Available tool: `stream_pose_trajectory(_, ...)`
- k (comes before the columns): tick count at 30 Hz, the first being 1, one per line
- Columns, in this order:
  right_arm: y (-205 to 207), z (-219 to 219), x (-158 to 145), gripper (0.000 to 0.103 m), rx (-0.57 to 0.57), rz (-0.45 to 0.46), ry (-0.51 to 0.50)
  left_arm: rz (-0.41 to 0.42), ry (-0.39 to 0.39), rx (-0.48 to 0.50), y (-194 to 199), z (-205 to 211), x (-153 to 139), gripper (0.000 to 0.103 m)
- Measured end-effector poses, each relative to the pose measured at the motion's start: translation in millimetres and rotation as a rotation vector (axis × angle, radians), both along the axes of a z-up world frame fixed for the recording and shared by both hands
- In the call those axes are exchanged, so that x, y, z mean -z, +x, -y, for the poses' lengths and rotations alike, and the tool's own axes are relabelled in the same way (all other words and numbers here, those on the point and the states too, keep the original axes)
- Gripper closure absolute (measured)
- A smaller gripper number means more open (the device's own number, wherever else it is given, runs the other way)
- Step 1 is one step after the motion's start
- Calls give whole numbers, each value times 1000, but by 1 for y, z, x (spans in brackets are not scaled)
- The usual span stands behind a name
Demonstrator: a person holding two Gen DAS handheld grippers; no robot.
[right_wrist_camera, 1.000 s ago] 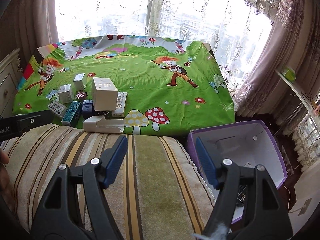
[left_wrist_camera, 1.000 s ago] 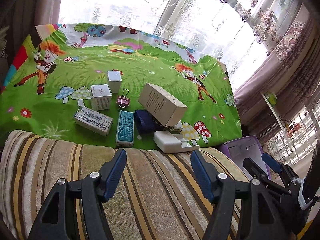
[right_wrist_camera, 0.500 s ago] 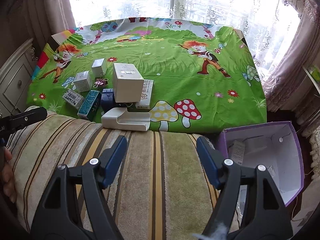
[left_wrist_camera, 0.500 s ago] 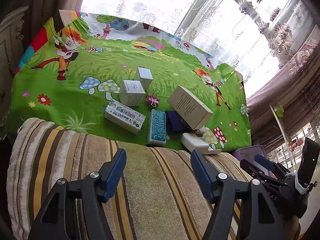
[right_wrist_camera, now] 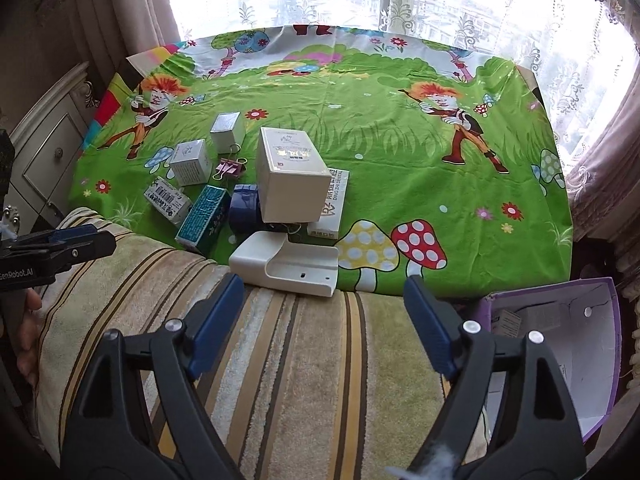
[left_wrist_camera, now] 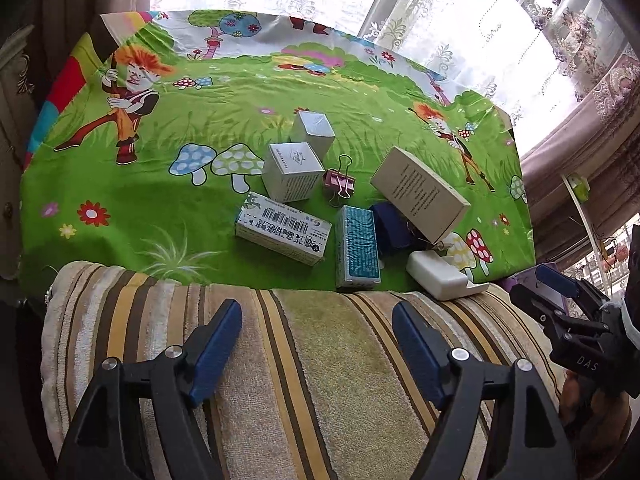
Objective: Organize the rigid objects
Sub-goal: 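Grasp the barcode-label white box with left tool while right tool grasps tall cream box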
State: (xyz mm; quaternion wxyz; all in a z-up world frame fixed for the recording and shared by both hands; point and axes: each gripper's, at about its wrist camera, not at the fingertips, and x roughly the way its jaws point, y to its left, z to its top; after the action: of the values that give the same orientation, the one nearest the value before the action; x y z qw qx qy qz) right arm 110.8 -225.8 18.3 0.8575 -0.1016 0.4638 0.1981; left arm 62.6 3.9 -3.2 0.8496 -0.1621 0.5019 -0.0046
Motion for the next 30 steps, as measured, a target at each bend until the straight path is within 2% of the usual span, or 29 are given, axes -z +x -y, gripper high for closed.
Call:
stream_pose_trajectory(9, 27, -8, 6, 14, -33, -41, 10, -65, 130, 83, 44, -8, 17, 20)
stream_pose_trajectory(20, 68, -21, 1, 10, -43, -49, 84, -112, 150, 141, 73, -11, 34, 20)
stream_pose_trajectory(30, 94, -53, 15, 10, -134, -58, 9, -136, 154, 159, 88, -14, 47, 20)
